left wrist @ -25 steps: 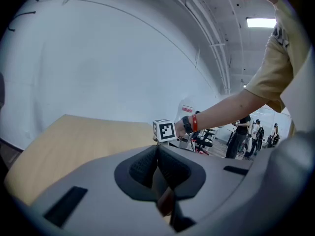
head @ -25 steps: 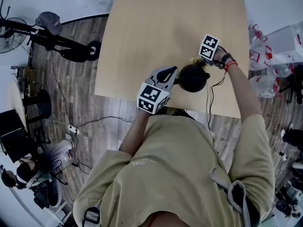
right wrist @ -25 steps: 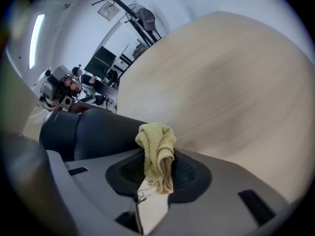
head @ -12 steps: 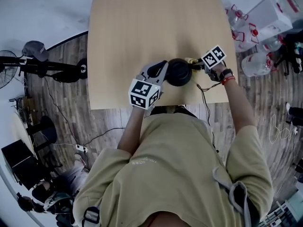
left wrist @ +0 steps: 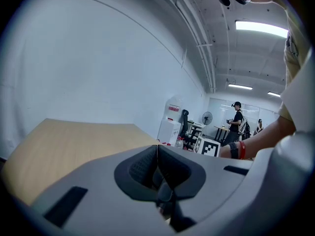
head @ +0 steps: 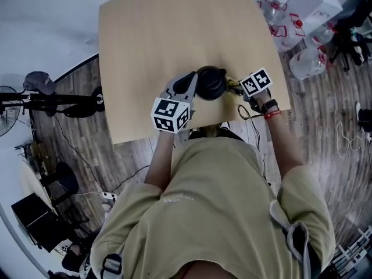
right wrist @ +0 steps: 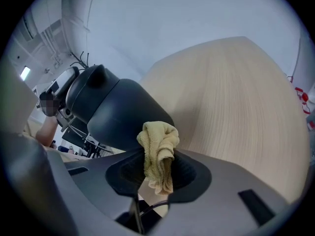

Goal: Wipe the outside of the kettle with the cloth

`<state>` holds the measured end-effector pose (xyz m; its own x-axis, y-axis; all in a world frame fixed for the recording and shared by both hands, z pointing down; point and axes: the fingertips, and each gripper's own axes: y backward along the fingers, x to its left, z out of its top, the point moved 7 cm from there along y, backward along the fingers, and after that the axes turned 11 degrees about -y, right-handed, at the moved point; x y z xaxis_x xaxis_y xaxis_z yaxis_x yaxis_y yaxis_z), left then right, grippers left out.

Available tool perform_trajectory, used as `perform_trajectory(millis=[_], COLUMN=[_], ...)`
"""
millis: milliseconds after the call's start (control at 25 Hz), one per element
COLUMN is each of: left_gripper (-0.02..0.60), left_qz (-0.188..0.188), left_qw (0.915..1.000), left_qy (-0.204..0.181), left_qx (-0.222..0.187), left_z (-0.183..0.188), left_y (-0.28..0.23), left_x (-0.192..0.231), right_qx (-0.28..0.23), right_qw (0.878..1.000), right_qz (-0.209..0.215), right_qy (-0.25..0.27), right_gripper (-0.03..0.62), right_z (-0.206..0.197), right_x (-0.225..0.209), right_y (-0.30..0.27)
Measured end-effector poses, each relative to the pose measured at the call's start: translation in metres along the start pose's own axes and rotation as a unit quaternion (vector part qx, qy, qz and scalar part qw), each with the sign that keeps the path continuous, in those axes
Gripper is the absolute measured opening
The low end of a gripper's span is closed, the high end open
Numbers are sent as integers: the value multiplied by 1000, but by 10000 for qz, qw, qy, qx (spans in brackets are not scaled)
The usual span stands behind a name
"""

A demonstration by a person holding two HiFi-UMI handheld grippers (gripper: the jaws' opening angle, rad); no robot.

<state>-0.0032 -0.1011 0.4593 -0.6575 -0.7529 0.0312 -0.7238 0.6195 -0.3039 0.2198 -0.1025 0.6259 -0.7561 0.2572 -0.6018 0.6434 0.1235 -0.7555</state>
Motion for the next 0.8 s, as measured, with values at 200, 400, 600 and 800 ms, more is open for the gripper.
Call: perform_trajectory(millis=[200,400,600,800], left_gripper=[25,25,25,25], left_qz=[5,15,13,8], left_qw=[10000,10000,10000,9998], left_qy=[-29,19,31,153], left_qx=[26,39,-48,-98], left_z=[-10,-15,-12,-15], left_y=[9,17,24,29], left_x=[-6,-6,-4,-4], right_qx=[48,190,93,-171], right_qw=[9999,9996,9993,9961], right_qz=[-93,58,112,543], right_qy=[-108,-191,-341,-679], right_gripper=[126,126,126,127], right_z=[-40,-64,-75,-72], right_x=[18,42,69,96], right_y=[-7,-23,-43,-67])
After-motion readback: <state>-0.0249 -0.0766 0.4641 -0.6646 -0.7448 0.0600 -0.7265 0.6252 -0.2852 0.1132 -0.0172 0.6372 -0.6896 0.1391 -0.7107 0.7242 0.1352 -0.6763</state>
